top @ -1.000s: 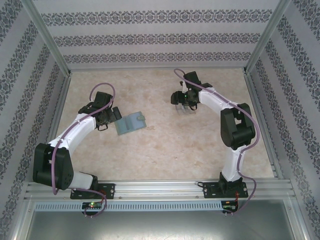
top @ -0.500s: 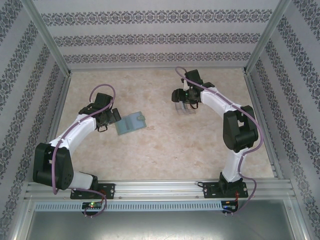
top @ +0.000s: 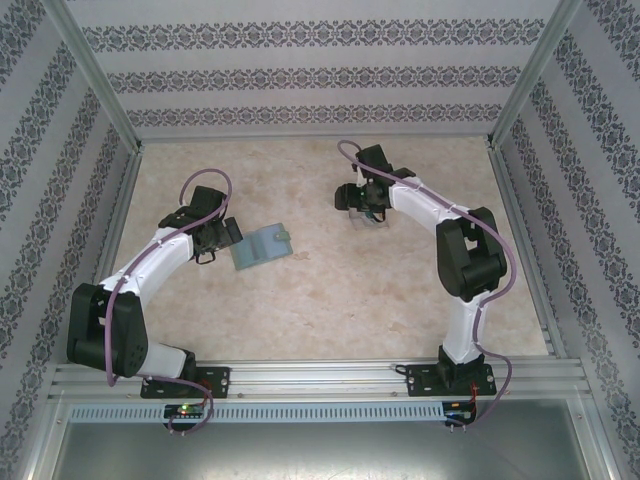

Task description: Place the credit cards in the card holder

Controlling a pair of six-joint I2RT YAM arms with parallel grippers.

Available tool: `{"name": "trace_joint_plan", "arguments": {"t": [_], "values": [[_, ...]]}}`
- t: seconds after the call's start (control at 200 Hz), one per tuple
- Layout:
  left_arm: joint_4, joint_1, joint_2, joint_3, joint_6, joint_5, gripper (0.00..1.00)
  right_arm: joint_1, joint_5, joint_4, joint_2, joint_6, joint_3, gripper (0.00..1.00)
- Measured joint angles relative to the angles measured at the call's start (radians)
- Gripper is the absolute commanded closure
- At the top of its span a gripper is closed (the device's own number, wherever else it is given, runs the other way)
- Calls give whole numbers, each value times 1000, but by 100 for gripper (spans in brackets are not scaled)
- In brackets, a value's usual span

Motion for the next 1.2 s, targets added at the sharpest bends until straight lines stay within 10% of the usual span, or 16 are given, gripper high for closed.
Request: {"name": "trace_joint_plan", "arguments": {"t": [0.854,1.199], "values": [[0,0,0,0,0,-3,1,-10,45,-16,30,0,0,24],[0,0,6,0,0,-3,1,-10,21,22,21,-4,-17,38]]}}
